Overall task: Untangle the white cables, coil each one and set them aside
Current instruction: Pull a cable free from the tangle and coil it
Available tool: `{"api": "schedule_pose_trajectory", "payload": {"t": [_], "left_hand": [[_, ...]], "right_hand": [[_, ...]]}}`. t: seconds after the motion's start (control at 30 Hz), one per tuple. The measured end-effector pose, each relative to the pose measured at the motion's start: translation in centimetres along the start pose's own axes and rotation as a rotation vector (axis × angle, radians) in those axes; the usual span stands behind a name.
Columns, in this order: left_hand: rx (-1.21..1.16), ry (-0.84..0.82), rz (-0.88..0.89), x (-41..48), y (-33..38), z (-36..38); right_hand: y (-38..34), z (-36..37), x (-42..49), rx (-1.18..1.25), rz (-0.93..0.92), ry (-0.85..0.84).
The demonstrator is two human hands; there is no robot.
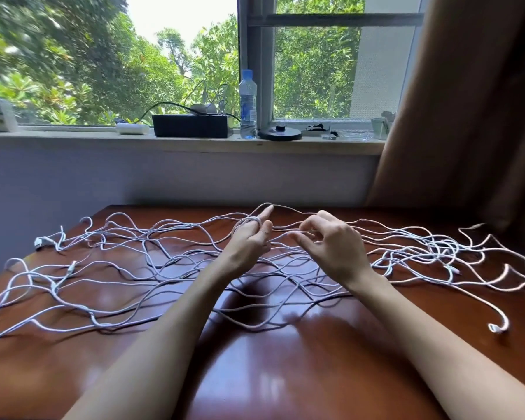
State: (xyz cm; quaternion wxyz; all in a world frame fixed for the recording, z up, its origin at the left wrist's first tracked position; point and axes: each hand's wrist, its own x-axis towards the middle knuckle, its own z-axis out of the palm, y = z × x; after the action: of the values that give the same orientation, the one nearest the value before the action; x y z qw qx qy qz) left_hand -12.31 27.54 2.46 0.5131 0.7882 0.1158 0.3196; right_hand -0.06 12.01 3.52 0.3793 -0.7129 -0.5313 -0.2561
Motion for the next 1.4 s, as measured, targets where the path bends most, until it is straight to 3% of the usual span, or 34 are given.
{"api": "schedule_pose_trajectory", "payload": {"t": [0.1, 0.23, 0.33, 0.5, 0.6, 0.73, 0.83, 0.93, 1.03, 1.17, 1.4], "left_hand": [[-0.012, -0.069, -0.043, -0.1, 0.2, -0.5], [0.399, -0.095, 0.062, -0.2, -0.2, -0.6], [0.696, 0.019, 0.119, 0.0, -0.5, -0.2], [0.815, 0.014, 0.058, -0.4, 0.0, -0.4], [0.969, 0.013, 0.07, -0.6, 0.5, -0.3], [0.988, 0.015, 0.004, -0.5, -0.2, -0.9], [0.819, 0.051, -0.002, -0.5, -0.7, -1.3], [0.452, -0.003, -0.047, -0.3, -0.7, -1.2], [0.044, -0.109, -0.108, -0.3, -0.3, -0.5], [-0.211, -0.25, -0.182, -0.4, 0.4, -0.4], [-0.84, -0.254, -0.183, -0.2, 1.4, -0.8]], "right_hand": [[0.7, 0.1, 0.2, 0.087, -0.071, -0.028], [1.3, 0.1, 0.2, 0.146, -0.112, -0.042], [1.1, -0.1, 0.2, 0.132, -0.044, 0.016], [1.2, -0.8, 0.5, 0.079, 0.177, 0.041], [1.0, -0.6, 0.5, 0.428, 0.171, -0.001], [1.0, -0.8, 0.7, 0.761, 0.256, -0.093], [0.5, -1.0, 0.7, 0.973, 0.375, -0.121], [0.3, -1.2, 0.8, 1.033, 0.426, -0.128], [0.5, -1.4, 0.9, 0.942, 0.409, -0.093], [1.5, -1.2, 0.9, 0.764, 0.385, -0.061], [2.3, -0.4, 0.8, 0.605, 0.34, -0.119]]}}
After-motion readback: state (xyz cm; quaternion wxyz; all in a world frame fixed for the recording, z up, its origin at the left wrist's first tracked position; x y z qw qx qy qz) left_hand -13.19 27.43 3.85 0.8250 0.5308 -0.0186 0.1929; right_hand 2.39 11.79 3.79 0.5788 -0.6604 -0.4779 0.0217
